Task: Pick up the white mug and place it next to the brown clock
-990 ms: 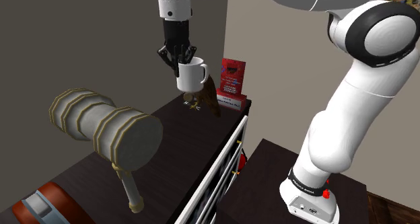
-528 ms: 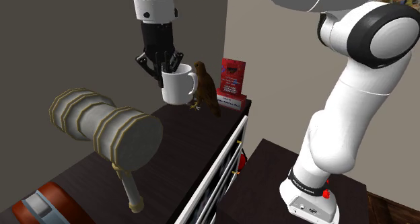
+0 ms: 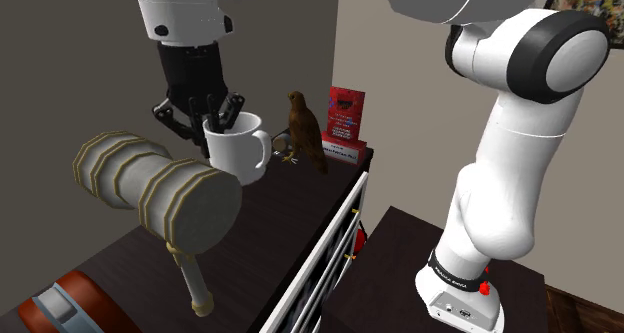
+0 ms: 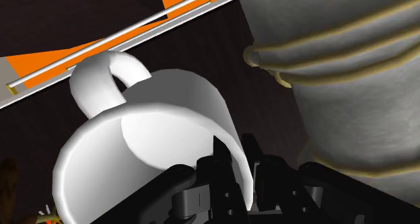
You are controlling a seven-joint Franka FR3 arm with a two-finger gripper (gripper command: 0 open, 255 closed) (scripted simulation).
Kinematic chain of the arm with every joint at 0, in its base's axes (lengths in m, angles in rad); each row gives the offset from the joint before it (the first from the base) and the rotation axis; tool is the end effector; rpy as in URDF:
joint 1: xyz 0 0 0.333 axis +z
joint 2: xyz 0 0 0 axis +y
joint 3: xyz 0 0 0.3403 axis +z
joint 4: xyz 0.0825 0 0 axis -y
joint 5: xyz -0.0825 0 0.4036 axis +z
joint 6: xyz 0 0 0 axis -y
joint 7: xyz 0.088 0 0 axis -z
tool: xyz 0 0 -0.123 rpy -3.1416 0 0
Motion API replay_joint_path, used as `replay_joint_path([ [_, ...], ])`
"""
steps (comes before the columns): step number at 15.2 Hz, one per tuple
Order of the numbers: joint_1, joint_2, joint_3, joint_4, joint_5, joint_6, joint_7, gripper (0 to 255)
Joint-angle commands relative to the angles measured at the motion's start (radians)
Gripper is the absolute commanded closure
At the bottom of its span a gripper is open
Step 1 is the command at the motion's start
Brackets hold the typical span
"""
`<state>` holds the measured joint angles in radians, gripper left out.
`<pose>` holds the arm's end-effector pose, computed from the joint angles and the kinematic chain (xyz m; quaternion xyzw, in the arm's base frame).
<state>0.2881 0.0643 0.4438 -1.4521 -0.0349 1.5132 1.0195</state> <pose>0.4468 0.3830 0.6518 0.9895 -0.1447 0.0037 0.0012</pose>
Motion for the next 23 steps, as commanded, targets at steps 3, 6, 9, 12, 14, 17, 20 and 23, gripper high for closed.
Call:
replay_joint_path([
  [3,0.004,-0.008,0.004,-0.057,0.003,0.051,0.012,255],
  [6,0.001,-0.02,0.002,-0.112,0.009,0.095,0.008,255],
  [9,-0.001,-0.029,0.001,-0.163,0.013,0.138,0.006,255],
  [12,-0.002,-0.036,0.0,-0.211,0.015,0.18,0.004,255],
  [14,-0.003,-0.039,-0.001,-0.242,0.017,0.208,0.004,255],
  [17,-0.003,-0.041,-0.001,-0.285,0.018,0.249,0.003,255],
  [20,-0.004,-0.041,-0.002,-0.326,0.018,0.289,0.003,255],
  [23,-0.004,-0.039,-0.002,-0.364,0.016,0.329,0.004,255],
])
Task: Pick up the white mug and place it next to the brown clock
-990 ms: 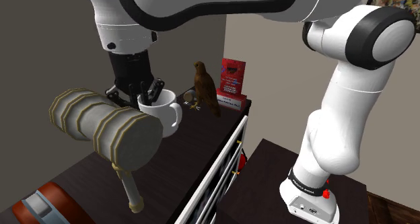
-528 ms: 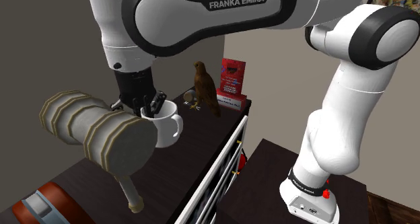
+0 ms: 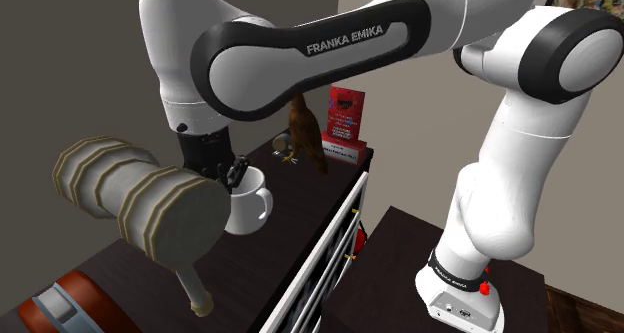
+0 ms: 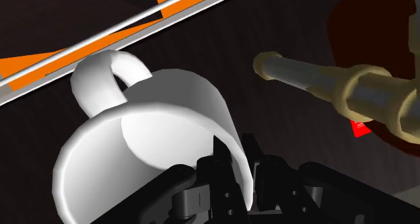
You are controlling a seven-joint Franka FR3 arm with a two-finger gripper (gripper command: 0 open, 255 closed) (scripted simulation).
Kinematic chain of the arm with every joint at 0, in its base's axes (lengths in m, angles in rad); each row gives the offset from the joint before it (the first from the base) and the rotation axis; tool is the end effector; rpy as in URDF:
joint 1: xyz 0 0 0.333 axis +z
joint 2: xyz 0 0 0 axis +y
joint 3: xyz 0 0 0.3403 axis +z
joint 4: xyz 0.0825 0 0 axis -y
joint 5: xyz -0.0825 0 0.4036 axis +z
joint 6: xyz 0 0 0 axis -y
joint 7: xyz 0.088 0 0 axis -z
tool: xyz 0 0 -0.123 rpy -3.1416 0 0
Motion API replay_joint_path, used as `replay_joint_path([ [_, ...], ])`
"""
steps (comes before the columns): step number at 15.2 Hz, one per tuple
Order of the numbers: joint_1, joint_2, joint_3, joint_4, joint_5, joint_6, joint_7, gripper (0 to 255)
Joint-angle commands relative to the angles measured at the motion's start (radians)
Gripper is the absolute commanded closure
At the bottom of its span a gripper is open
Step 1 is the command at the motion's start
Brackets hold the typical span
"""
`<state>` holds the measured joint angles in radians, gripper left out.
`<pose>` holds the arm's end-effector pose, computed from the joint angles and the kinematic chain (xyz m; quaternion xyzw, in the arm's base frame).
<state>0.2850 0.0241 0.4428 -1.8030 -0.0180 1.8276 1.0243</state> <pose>0.4428 0.3894 0.5271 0.9893 -0.1455 0.0036 0.0012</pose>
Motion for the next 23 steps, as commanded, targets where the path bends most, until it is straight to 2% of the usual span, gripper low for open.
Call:
replay_joint_path([
  [1,0.0,0.002,0.0,-0.025,-0.001,0.028,0.0,255],
  [23,0.006,0.085,-0.001,-0.233,-0.045,0.31,0.032,255],
])
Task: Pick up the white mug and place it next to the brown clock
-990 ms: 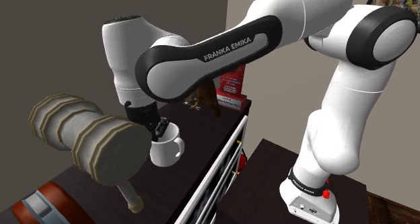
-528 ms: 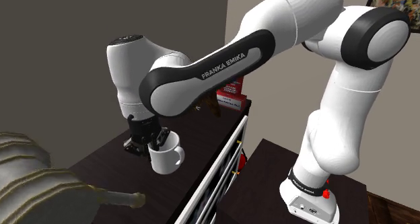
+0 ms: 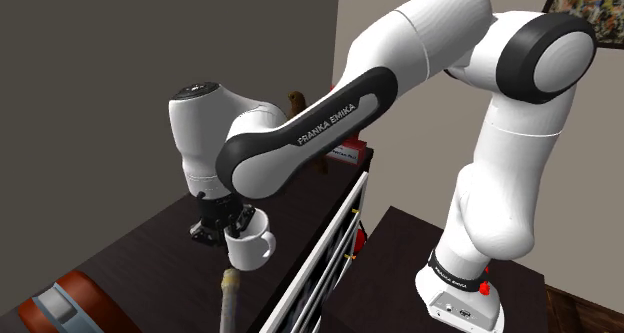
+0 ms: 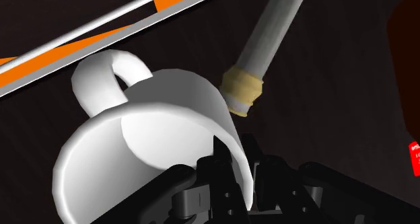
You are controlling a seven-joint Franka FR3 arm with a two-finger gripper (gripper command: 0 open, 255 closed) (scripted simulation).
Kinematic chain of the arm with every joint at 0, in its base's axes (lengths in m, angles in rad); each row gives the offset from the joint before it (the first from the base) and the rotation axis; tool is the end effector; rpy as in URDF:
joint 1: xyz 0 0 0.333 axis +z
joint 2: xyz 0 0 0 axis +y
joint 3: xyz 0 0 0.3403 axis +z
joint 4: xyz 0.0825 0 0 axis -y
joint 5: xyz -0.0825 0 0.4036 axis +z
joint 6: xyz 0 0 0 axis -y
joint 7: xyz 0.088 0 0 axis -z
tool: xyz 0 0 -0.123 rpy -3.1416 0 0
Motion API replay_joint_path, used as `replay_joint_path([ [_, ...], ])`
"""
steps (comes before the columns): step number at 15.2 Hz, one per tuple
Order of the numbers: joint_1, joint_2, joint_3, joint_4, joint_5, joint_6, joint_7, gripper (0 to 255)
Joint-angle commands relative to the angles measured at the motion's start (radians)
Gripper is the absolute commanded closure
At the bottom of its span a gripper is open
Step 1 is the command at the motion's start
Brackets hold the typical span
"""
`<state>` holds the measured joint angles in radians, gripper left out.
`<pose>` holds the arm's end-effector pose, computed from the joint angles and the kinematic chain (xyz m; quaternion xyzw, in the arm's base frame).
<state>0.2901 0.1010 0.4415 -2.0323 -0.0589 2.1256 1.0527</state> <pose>0.4427 0.3875 0.3997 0.9893 -0.1456 0.0035 0.0012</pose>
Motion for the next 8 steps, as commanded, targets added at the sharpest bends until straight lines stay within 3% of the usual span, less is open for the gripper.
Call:
replay_joint_path([
  [1,0.002,0.014,0.0,-0.011,-0.008,0.024,0.007,255],
  [8,0.007,0.056,-0.004,-0.048,-0.034,0.099,0.024,255],
])
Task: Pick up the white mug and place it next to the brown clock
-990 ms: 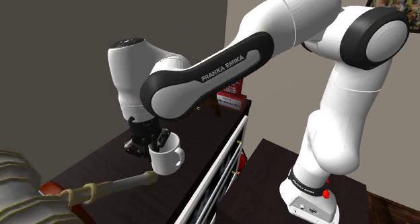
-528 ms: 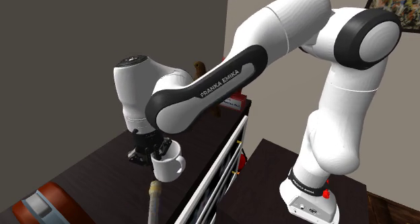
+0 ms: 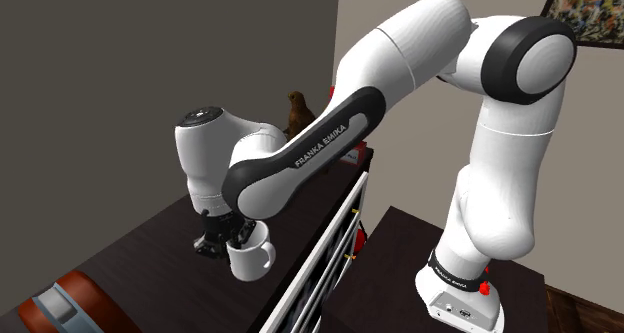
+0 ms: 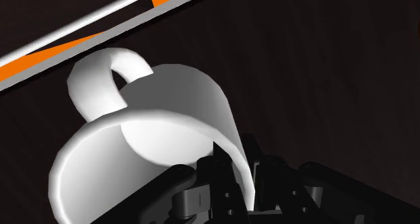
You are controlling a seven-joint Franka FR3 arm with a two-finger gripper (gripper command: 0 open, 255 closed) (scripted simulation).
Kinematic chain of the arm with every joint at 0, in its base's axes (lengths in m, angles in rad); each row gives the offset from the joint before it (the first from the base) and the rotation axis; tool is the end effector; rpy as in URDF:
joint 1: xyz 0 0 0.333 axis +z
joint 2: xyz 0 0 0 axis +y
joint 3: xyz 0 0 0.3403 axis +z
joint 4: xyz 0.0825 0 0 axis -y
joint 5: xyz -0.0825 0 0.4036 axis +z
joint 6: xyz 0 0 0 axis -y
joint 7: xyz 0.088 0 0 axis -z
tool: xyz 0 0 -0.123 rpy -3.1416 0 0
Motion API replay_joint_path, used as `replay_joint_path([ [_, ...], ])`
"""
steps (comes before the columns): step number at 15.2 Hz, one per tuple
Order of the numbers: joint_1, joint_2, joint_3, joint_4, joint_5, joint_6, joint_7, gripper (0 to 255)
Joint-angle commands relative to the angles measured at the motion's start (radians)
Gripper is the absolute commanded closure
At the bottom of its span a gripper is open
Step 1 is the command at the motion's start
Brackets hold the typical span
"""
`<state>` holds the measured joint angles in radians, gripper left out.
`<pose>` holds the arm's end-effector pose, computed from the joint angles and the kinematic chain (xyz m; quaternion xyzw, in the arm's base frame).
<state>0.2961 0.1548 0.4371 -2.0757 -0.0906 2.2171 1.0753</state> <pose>0.4437 0.3883 0.3585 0.9893 -0.1456 0.0036 0.0011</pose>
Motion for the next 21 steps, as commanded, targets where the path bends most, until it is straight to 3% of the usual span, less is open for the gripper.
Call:
replay_joint_path([
  [1,0.001,0.002,0.0,-0.005,-0.002,0.008,0.002,255],
  [7,0.001,0.002,0.0,-0.005,-0.002,0.008,0.002,255],
  [8,0.001,0.002,0.0,-0.005,-0.002,0.008,0.002,0],
  [13,0.001,0.003,0.0,-0.005,-0.002,0.008,0.002,0],
  [17,-0.006,-0.061,0.006,0.056,0.035,-0.109,-0.024,0],
  [21,-0.006,-0.061,0.006,0.056,0.035,-0.109,-0.024,0],
])
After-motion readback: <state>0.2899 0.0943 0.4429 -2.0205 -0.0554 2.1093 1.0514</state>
